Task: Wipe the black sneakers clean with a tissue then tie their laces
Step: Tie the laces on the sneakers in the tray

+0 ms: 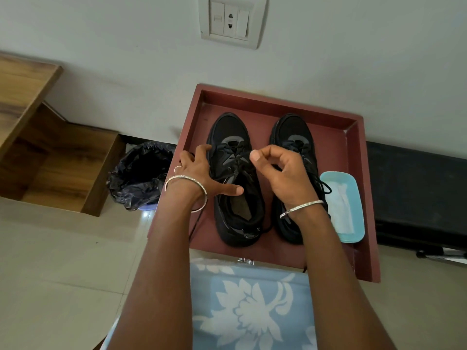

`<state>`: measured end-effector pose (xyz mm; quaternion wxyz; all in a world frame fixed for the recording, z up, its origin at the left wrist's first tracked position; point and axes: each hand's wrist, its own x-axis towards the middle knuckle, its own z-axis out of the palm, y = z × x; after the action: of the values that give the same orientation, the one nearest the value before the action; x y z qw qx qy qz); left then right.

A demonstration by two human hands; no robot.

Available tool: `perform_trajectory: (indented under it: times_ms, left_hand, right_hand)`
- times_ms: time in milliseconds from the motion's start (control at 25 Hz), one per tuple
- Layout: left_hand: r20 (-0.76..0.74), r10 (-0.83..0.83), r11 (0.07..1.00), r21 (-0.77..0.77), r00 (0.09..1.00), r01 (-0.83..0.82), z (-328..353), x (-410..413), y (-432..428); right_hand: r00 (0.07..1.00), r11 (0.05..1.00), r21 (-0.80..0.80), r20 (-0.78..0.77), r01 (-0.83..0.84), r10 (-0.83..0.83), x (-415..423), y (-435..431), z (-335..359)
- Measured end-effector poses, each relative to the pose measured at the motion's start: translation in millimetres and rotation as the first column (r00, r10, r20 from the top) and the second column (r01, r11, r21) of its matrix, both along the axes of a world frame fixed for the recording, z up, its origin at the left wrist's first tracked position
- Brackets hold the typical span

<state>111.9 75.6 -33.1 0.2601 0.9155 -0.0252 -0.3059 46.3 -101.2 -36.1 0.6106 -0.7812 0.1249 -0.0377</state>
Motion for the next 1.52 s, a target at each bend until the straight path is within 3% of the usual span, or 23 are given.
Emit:
perform_trajectory:
  times_ms: [80, 160, 240, 320, 640, 920, 1280, 1360, 1520]
  left_hand:
    - [-0.002, 0.034, 0.999, 0.012, 0.999, -0.034, 1, -1, -6]
    - [-0.017, 0.067, 0.998, -0.006, 0.998, -0.067, 2, 0, -8]
    - [-0.012, 0.11, 0.993, -0.038, 0.994, -0.111, 1, 2, -9]
    - [0.002, 0.122, 0.99, -0.074, 0.993, -0.121, 0, 4, -9]
    - [0.062, 0.043, 0.983, -0.18, 0.997, -0.031, -8, 4, -15]
    - [0.095, 0.027, 0.994, -0.112, 0.995, -0.016, -10, 2, -28]
    - [0.118, -0.004, 0.995, -0.097, 0.993, 0.016, -20, -2, -22]
    - [0.112, -0.005, 0.995, -0.095, 0.994, 0.015, -23, -5, -23]
    - [0.112, -0.034, 0.998, -0.039, 0.993, 0.039, -12, -9, -24]
  right_hand:
    - [0.999, 0.948, 0.318, 0.028, 0.017, -0.027, -1, -1, 15]
    - [0.995, 0.823, 0.567, 0.045, 0.046, -0.087, -2, -3, 31]
    - [0.988, 0.704, 0.706, 0.044, 0.073, -0.146, -3, -3, 45]
    - [0.984, 0.652, 0.756, 0.071, 0.055, -0.166, -4, -2, 57]
    - [0.941, 0.67, 0.74, 0.269, -0.065, -0.206, -13, -1, 108]
    - [0.932, 0.704, 0.709, 0.285, -0.048, -0.223, -5, 7, 122]
    - [0.953, 0.717, 0.696, 0.181, 0.05, -0.242, 23, 27, 172]
    - [0.952, 0.768, 0.638, 0.201, 0.052, -0.231, 24, 24, 187]
    - [0.939, 0.92, 0.378, 0.267, 0.105, -0.217, 15, 15, 241]
